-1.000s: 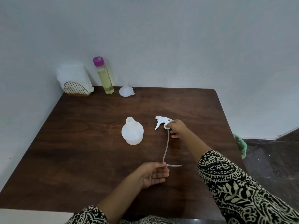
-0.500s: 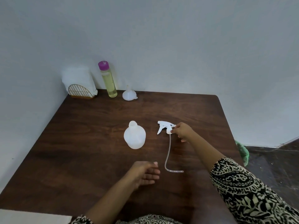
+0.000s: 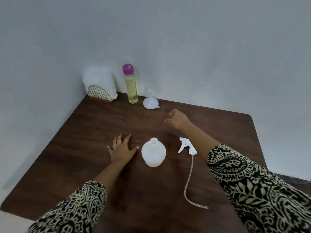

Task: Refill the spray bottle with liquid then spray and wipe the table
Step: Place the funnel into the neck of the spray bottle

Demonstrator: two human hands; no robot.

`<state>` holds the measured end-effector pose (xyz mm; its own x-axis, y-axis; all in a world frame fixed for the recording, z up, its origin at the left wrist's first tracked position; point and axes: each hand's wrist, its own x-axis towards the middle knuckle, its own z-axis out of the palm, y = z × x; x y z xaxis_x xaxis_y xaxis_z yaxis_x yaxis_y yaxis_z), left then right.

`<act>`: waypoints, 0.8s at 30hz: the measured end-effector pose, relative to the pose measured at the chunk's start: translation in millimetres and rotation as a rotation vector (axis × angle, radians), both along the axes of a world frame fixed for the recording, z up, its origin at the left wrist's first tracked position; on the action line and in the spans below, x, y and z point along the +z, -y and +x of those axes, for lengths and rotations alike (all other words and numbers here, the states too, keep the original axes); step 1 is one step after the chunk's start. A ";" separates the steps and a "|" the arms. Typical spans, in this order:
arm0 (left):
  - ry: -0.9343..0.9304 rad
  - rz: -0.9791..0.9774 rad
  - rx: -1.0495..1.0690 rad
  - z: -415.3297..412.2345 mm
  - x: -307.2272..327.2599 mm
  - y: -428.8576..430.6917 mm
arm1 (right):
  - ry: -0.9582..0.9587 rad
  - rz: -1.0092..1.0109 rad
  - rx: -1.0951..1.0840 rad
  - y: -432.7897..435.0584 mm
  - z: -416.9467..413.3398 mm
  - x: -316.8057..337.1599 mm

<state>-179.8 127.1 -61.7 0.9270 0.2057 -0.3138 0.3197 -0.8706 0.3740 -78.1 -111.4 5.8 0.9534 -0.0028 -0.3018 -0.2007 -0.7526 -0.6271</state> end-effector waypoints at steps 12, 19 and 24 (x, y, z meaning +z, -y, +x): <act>-0.250 0.060 -0.157 20.9 -11.9 -3.3 | 0.216 -0.114 0.024 -67.3 118.0 -4.2; -0.287 0.048 -0.176 23.7 -12.7 -5.6 | 0.201 -0.115 0.087 -83.7 156.5 -11.4; -0.278 0.055 -0.185 23.3 -12.2 -6.1 | 0.228 -0.027 0.043 -78.7 149.6 -1.3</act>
